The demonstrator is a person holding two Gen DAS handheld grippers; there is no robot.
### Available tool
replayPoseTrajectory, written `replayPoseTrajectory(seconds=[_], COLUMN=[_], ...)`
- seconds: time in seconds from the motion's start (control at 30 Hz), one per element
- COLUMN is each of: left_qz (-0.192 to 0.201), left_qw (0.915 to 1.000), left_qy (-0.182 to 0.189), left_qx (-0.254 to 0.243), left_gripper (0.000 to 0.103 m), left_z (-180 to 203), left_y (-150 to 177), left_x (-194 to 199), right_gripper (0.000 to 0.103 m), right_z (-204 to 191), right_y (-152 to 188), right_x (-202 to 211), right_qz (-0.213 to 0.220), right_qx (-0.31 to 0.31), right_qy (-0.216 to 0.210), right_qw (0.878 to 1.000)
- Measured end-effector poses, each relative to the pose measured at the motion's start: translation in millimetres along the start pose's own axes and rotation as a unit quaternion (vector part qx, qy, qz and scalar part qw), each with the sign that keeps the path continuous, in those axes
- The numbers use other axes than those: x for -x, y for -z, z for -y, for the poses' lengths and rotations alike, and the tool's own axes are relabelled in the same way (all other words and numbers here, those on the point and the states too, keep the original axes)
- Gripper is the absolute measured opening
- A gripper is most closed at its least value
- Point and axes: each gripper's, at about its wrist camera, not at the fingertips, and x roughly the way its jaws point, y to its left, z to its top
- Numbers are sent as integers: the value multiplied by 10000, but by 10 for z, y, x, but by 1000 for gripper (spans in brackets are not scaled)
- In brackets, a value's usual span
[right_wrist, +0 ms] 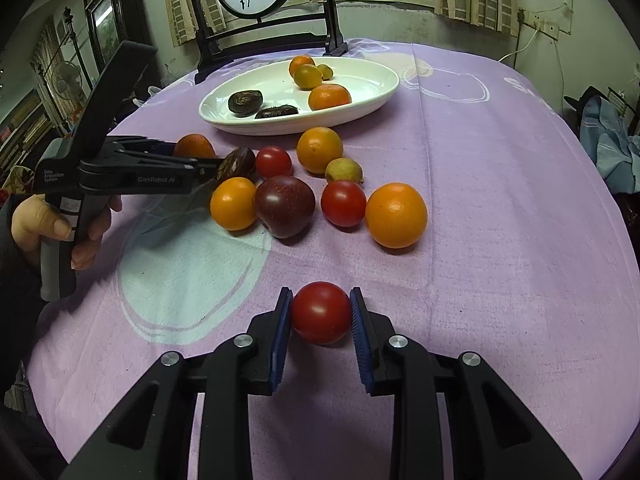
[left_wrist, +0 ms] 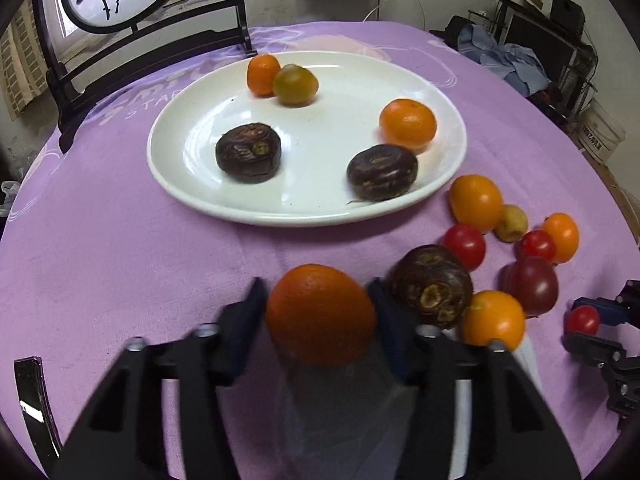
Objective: Organize fruits
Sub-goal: 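Grasp large orange with left tool while right tool grasps red tomato, place both on plate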
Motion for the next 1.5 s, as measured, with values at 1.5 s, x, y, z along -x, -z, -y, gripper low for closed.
replayPoseTrajectory(seconds=[1.5], left_qz=[346], left_qw=[9820], left_qy=[-368], left_qx=[1819], left_gripper=[68], left_z=[-659], left_y=[-1017], left_x=[-56], right_gripper=[45], right_z=[-298], right_y=[-1770], right_x=[-783], right_qz=[332], right_qx=[256], right_qy=[-474], right_qw=[9980])
